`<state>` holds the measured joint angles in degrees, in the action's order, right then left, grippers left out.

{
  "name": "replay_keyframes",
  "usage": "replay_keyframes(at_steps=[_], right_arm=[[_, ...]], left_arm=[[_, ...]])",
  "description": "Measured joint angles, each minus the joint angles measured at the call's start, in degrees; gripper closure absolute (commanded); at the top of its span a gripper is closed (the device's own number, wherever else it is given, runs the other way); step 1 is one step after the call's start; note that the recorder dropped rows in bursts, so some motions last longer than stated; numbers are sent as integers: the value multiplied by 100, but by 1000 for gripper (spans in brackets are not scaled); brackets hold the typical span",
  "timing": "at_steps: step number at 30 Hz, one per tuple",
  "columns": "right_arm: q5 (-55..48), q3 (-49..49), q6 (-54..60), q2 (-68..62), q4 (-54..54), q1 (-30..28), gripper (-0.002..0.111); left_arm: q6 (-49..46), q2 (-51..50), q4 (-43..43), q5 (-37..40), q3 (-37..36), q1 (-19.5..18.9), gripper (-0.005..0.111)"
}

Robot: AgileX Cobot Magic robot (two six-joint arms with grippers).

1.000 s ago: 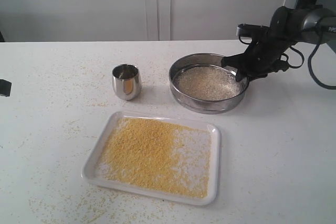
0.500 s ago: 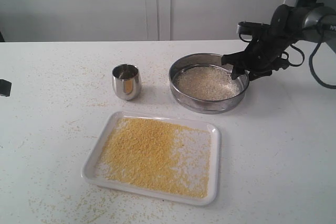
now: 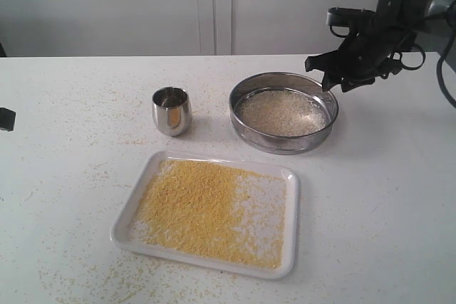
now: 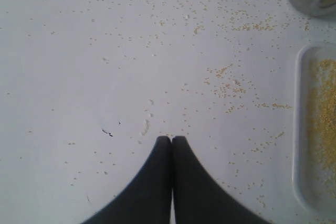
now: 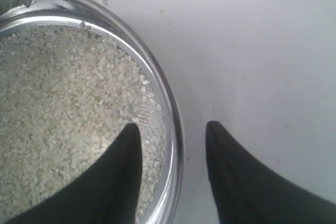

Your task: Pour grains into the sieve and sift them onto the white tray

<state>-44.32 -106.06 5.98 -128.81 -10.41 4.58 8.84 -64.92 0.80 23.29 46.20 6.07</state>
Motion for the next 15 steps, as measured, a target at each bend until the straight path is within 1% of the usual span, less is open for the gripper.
replay_keyframes(at_steps=[5, 8, 15], right_arm=[[-338, 0, 0, 238, 211, 0, 92], [-542, 0, 0, 378, 265, 0, 108], [-1081, 0, 179, 630, 300, 23, 108]], left_arm=[[0, 0, 0, 0, 0, 0, 107], [0, 0, 0, 0, 0, 0, 107], [0, 0, 0, 0, 0, 0, 107]])
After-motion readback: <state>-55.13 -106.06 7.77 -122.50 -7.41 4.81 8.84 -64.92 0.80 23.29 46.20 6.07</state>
